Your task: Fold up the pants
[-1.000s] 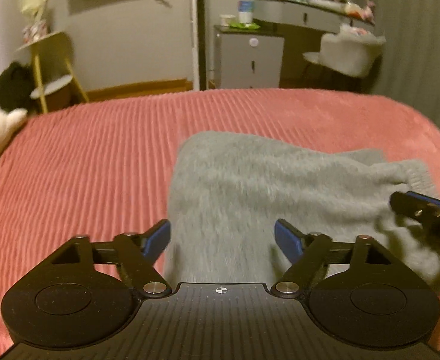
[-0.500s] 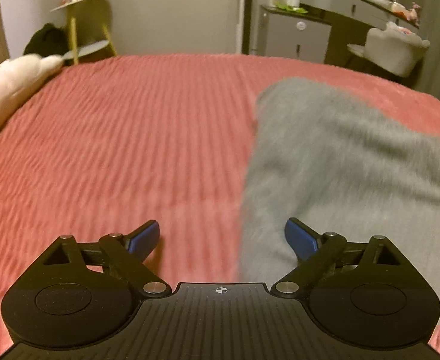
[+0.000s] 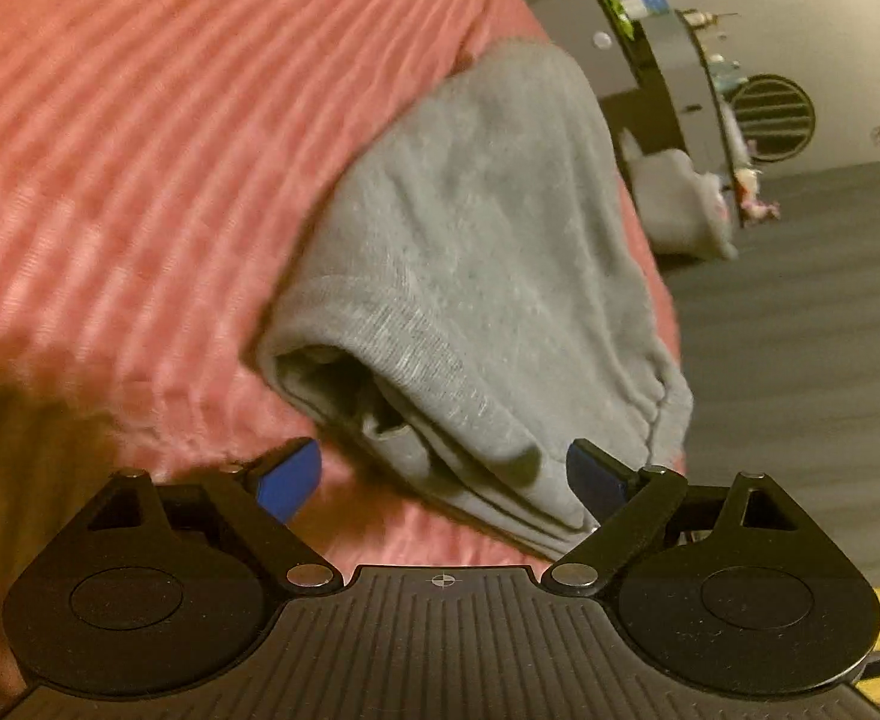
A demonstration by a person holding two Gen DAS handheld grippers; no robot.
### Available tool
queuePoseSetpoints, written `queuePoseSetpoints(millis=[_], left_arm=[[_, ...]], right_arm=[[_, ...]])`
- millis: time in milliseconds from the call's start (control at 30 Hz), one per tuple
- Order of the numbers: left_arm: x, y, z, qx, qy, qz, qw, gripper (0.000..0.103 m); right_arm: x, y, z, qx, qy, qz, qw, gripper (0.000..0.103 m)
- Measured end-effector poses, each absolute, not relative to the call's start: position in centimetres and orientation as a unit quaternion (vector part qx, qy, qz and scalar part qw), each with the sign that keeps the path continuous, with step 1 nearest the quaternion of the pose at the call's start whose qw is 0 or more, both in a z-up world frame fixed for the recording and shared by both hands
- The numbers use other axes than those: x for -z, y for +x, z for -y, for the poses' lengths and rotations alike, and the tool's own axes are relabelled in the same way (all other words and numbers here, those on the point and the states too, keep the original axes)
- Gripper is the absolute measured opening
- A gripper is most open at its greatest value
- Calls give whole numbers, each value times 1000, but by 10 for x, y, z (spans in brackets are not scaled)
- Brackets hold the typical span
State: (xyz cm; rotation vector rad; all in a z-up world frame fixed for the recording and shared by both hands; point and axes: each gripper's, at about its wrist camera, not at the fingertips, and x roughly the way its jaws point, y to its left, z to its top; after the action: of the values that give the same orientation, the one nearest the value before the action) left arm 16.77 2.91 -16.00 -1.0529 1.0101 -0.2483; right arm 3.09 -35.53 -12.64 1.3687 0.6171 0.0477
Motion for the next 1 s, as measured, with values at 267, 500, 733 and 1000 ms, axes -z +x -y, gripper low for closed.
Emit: queuePoseSetpoints(millis=[267, 500, 733, 1000], left_arm=[[171, 174, -24, 126, -505, -431, 737, 94], [168, 170, -33, 151, -533, -389, 736, 93], [175, 166, -33, 115, -501, -413, 752, 93], [173, 178, -32, 89, -517, -391, 756, 65]], right_arm=[[120, 38, 349, 6, 620, -313, 719, 87], [123, 37, 354, -35, 645, -269, 714, 98], [132, 41, 353, -9, 655, -269, 706, 81], [144, 62, 351, 13, 671, -264, 693, 61]])
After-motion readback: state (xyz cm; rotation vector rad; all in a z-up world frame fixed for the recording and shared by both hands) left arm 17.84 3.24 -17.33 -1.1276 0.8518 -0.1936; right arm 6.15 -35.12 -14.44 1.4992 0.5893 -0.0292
